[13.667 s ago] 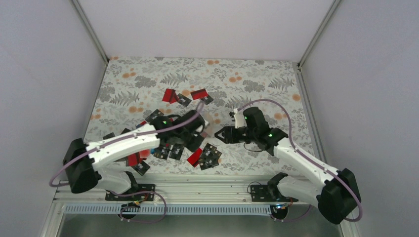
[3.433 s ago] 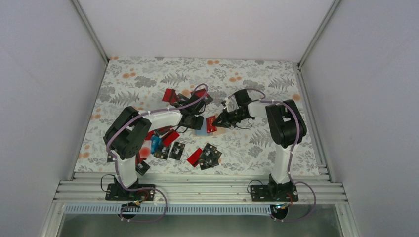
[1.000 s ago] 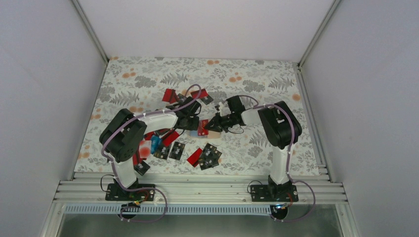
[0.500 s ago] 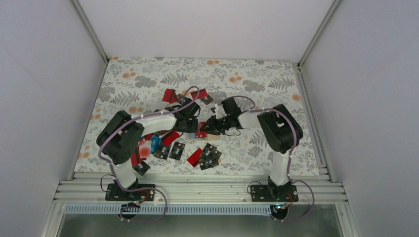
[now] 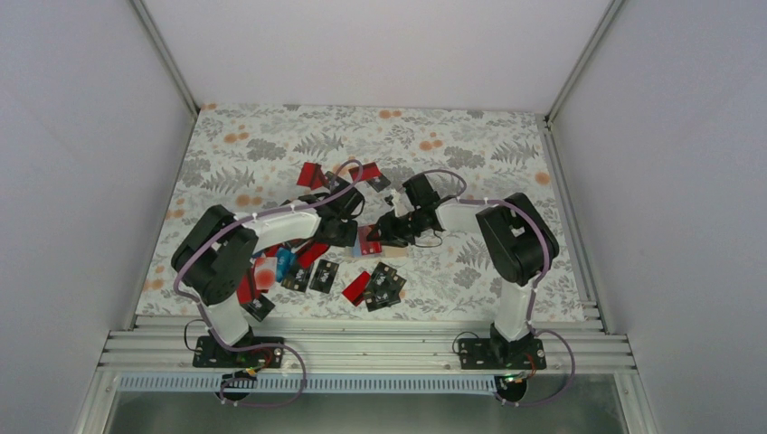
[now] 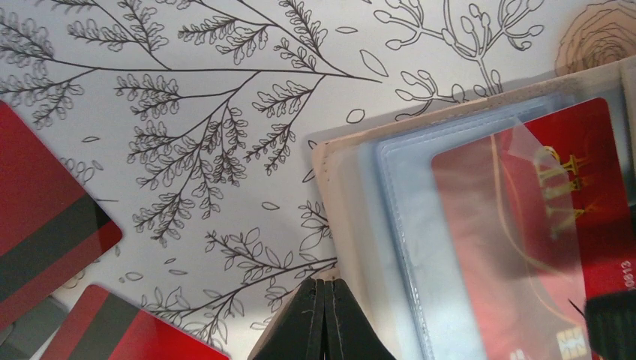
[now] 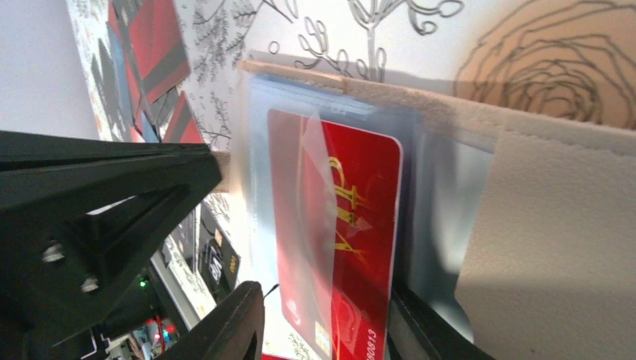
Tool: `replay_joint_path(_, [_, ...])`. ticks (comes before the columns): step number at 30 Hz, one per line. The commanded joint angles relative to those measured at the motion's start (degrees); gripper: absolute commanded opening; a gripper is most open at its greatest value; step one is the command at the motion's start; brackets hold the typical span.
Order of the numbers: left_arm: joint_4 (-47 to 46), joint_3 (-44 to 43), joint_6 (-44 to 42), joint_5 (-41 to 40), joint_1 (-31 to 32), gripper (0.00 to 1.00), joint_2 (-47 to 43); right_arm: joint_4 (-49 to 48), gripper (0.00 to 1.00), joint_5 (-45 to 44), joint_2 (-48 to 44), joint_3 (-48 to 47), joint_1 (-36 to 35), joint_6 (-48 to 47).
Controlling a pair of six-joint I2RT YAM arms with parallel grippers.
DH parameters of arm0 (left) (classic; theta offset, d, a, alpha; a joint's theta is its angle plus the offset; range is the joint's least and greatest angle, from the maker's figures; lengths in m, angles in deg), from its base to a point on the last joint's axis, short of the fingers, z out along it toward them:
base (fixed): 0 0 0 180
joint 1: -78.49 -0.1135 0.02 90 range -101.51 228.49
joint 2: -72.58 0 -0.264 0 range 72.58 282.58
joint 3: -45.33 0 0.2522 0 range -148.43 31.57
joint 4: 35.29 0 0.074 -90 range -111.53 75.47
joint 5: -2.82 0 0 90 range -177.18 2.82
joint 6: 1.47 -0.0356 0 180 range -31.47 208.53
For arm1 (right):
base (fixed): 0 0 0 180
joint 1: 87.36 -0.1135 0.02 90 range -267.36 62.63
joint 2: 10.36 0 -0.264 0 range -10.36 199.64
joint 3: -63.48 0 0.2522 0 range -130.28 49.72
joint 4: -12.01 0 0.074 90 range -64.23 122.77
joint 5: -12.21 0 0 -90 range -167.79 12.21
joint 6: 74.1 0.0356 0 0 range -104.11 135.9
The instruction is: Put the credit cards into the card holder
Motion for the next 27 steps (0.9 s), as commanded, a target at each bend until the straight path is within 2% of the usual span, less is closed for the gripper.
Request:
replay_joint_path(1, [1.2,1.4,-1.2,-0.9,-0.1,0.03,-2.8,6.2,0.39,-6.0,-0.5,-0.5,-0.7,-1.9])
replay_joint_path(6, [-1.5,3.2,-2.7,0.8,-0.1,0.03,-2.2,7.8,0.38,-7.3,0.4,-2.2,-1.5,-2.8])
replay_joint_path(16, [-6.4,7.3,-1.1,4.6,0.0,0.02,-0.3,11.7,0.48,-10.9,1.3,-5.2,-4.2,-2.3])
replay_joint_path(27, [-10.7,10.8,0.3,8.6,0.5,0.02,-1.1,12.6,0.47,-12.1,0.3,-6.6,-7.5,1.7])
